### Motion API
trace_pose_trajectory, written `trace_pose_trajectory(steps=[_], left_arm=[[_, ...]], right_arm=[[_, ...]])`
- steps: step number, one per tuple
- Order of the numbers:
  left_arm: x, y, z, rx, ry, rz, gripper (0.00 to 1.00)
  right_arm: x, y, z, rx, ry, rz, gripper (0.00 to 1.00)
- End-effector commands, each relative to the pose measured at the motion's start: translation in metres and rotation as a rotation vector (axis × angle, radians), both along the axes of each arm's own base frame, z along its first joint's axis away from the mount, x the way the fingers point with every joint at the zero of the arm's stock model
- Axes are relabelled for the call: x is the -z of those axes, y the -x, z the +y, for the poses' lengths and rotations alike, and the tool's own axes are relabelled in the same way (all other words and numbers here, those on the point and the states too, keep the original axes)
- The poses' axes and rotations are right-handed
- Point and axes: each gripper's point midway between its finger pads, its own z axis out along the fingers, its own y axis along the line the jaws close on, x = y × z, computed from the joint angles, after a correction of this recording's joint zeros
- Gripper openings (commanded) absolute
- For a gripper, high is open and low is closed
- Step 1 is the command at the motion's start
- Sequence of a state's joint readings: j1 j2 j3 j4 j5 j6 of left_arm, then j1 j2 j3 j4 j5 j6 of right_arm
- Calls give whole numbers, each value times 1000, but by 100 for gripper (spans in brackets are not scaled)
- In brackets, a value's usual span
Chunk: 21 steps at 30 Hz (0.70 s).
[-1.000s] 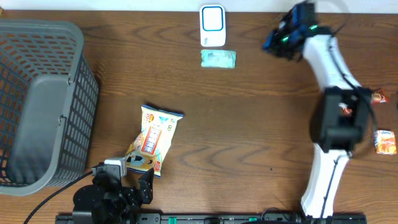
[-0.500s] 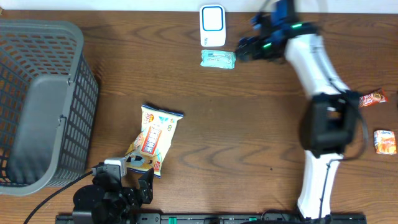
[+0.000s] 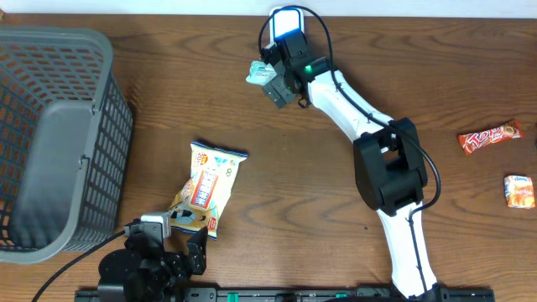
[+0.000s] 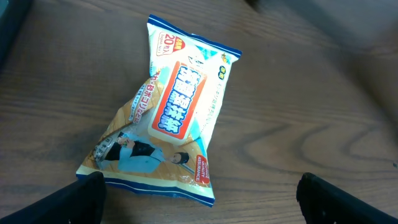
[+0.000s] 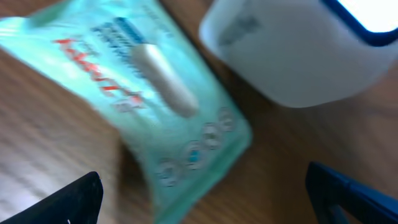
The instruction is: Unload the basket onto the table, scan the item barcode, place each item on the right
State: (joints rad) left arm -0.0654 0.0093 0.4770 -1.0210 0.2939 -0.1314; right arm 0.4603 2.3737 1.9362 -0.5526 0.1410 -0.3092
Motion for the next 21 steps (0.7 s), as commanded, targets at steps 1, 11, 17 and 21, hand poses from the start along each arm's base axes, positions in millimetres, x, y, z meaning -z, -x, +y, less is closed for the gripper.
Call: trace_pose_trajectory(steps=[1, 11, 17, 21], left_arm=[[-3, 0, -2, 6, 12, -9, 98], [-3, 0, -2, 6, 12, -9, 98], [-3, 0, -2, 6, 12, -9, 98], [-3, 0, -2, 6, 12, -9, 98]], right_arm=[[-14, -9, -8, -29, 55, -55, 99], [7, -1, 37, -142, -131, 4, 99], [53, -8, 35, -65, -132, 24, 70], [67, 4, 25, -20, -109, 93, 20]])
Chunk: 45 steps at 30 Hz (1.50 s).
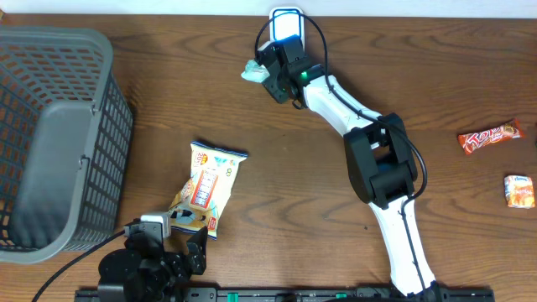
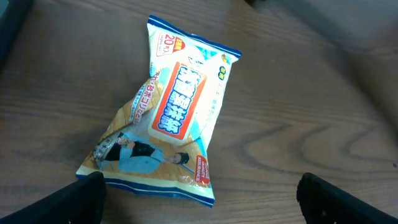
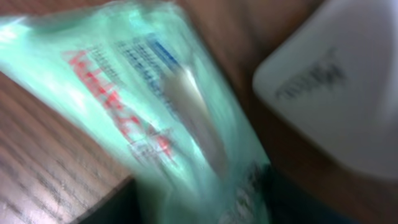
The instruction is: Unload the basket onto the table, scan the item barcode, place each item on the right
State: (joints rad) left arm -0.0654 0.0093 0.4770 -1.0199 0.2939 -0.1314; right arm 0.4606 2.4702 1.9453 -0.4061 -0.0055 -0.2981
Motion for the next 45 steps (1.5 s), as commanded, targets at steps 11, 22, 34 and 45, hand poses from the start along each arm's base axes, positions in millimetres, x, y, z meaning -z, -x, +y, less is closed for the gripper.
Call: trace_pose_trajectory(steps=[11, 22, 34, 45], left_arm=[[-3, 1, -2, 6, 12, -8, 98], [-3, 1, -2, 6, 12, -8, 98], [-3, 1, -2, 6, 12, -9, 98], [-3, 1, -2, 6, 12, -8, 98]], right_arm=[[-75, 43, -146, 633, 189, 130, 1], [-91, 91, -417, 1368, 320, 154, 1], [-79, 112, -494, 1517, 54, 252, 99], [-188, 103, -251, 1025, -742, 683, 99]])
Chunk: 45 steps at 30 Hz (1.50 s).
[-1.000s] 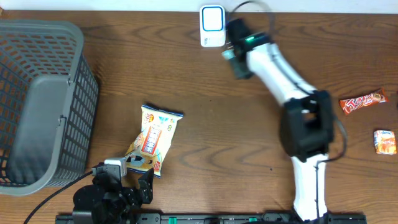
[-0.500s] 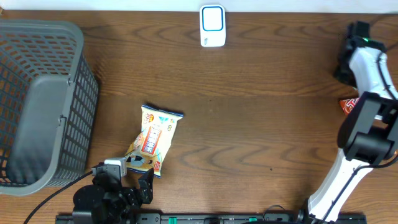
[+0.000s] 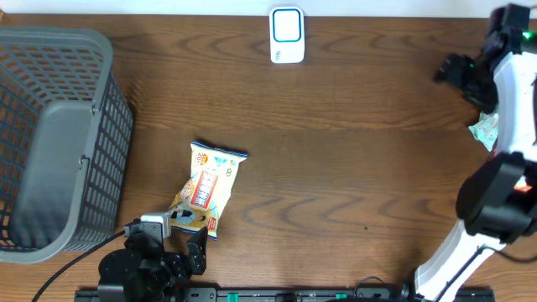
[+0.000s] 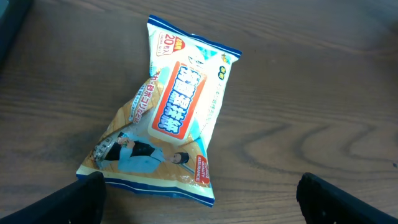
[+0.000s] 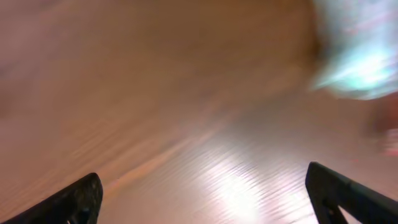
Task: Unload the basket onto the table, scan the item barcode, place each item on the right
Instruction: 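Carry the wipes pack to the right edge and release it, then move the right gripper to the snack bag and grasp it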
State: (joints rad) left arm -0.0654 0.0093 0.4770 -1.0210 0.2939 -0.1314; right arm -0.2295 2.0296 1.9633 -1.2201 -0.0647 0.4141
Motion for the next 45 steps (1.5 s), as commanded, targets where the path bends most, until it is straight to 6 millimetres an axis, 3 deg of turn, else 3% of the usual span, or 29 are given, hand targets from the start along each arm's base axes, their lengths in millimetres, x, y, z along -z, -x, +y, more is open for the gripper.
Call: trace_pose_trajectory(steps=[1, 3, 10, 11, 12, 13, 15, 16, 20, 26, 31, 36, 37, 38, 42, 45], left_arm=[[-3, 0, -2, 6, 12, -9, 98], [-3, 0, -2, 6, 12, -9, 98], [-3, 0, -2, 6, 12, -9, 98], [-3, 0, -2, 6, 12, -10, 98], [-3, 0, -2, 6, 12, -9, 98], [-3, 0, -2, 6, 12, -10, 98], [-3, 0, -2, 6, 12, -9, 98], [-3, 0, -2, 6, 12, -9, 98], [-3, 0, -2, 6, 12, -10, 98], [-3, 0, -2, 6, 12, -9, 98], [-3, 0, -2, 6, 12, -10, 98], [-3, 0, -2, 6, 12, -9, 98], [-3, 0, -2, 6, 12, -9, 98], [-3, 0, -2, 6, 12, -10, 98], [-3, 0, -2, 6, 12, -10, 98], [-3, 0, -2, 6, 12, -9, 98]], right_arm=[[-43, 4, 147, -190, -579, -44, 99], [-45, 27, 203, -280, -703, 53, 99], [-27, 85, 337, -542, -705, 201, 99], [-23, 91, 351, -601, -672, 190, 97], [-15, 100, 369, -661, -594, 179, 82], [-11, 105, 377, -661, -556, 185, 76], [0, 124, 395, -572, -454, 238, 99], [7, 138, 407, -490, -381, 257, 99], [24, 154, 427, -322, -252, 214, 99], [58, 170, 489, -399, -283, 154, 99], [93, 193, 519, -394, -296, 204, 99], [129, 197, 518, -361, -239, 250, 96], [140, 196, 511, -345, -215, 274, 48], [144, 195, 506, -334, -201, 286, 30], [147, 175, 485, -314, -131, 245, 1], [147, 167, 480, -373, -117, 231, 1]])
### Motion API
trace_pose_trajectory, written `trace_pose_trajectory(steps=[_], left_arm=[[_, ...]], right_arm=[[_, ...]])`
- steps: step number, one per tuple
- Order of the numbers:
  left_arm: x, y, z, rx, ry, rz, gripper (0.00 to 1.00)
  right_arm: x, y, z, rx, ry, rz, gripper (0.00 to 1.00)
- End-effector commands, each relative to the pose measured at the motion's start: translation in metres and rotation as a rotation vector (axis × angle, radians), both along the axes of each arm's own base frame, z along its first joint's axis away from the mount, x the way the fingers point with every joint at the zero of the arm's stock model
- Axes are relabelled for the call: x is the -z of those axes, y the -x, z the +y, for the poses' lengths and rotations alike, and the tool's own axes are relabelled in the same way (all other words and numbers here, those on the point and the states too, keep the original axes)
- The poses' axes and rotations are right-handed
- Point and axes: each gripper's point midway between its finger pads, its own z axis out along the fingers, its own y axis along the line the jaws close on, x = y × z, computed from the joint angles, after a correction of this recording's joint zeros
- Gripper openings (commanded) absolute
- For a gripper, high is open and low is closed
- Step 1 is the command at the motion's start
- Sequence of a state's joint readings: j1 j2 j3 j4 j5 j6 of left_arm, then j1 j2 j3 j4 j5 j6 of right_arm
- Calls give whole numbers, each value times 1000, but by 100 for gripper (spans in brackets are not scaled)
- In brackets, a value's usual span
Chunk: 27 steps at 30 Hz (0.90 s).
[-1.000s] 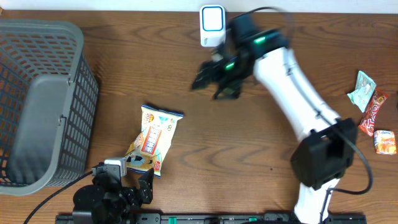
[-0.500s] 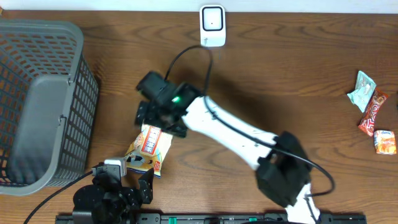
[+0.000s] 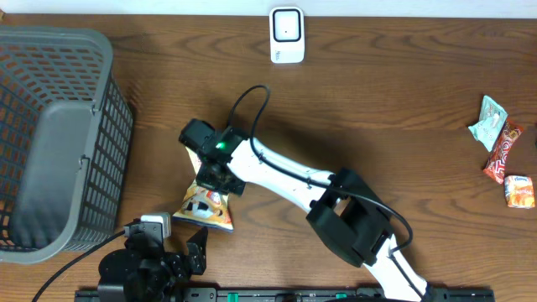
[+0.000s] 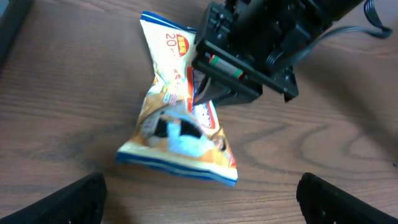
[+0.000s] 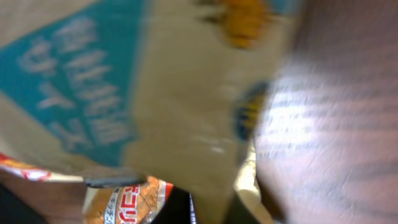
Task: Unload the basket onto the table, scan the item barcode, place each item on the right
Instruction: 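Move the right gripper to the snack bag and grasp it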
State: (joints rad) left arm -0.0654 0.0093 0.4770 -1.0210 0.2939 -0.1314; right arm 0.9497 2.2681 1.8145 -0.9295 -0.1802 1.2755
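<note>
A yellow and blue snack bag [image 3: 210, 210] lies on the wooden table in front of the left arm. It is pinched narrow at its middle. My right gripper [image 3: 215, 170] reaches across the table and is shut on that middle; the left wrist view shows its black body [image 4: 244, 55] over the bag [image 4: 180, 144]. In the right wrist view the bag [image 5: 124, 93] fills the frame, blurred. The white scanner [image 3: 287, 33] stands at the far edge. My left gripper [image 4: 199, 205] rests open near the front edge, short of the bag.
A grey mesh basket [image 3: 92, 101] stands at the left. At the right edge lie a teal packet [image 3: 486, 121], a red candy bar [image 3: 503, 152] and a small orange packet [image 3: 520, 191].
My right arm was at the far right edge, open beside the teal packet. Now it is across the table, shut on the snack bag, which is crumpled and shifted. The candy bar has turned.
The teal packet was at my right gripper beside the scanner, then closer to it. Later that packet lay at the right edge with the gripper open beside it. Now the right gripper grips the snack bag. The left arm has stayed put.
</note>
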Motion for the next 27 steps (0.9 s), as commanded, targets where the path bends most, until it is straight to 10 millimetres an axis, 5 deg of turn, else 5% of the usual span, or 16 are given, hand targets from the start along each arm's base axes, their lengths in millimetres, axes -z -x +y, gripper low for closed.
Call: trace_pose_trajectory(steps=[1, 9, 14, 17, 19, 24, 27], left_arm=[[-3, 0, -2, 6, 12, -10, 98], [-3, 0, -2, 6, 12, -10, 98], [-3, 0, -2, 6, 12, -10, 98], [-3, 0, -2, 6, 12, -9, 98], [-3, 0, -2, 6, 12, -9, 98], [-3, 0, -2, 6, 12, -9, 98], [-3, 0, -2, 6, 12, -9, 98]], right_arm=[[13, -25, -24, -50, 82, -76, 1], [12, -18, -88, -403, 113, 90, 1], [8, -42, -180, -466, 389, 124, 1], [1, -53, -208, -493, 454, 130, 1], [-10, -58, -214, -526, 440, 123, 11], [-54, -69, -217, -528, 385, 22, 79], [-85, -62, -214, -515, 322, -23, 88]])
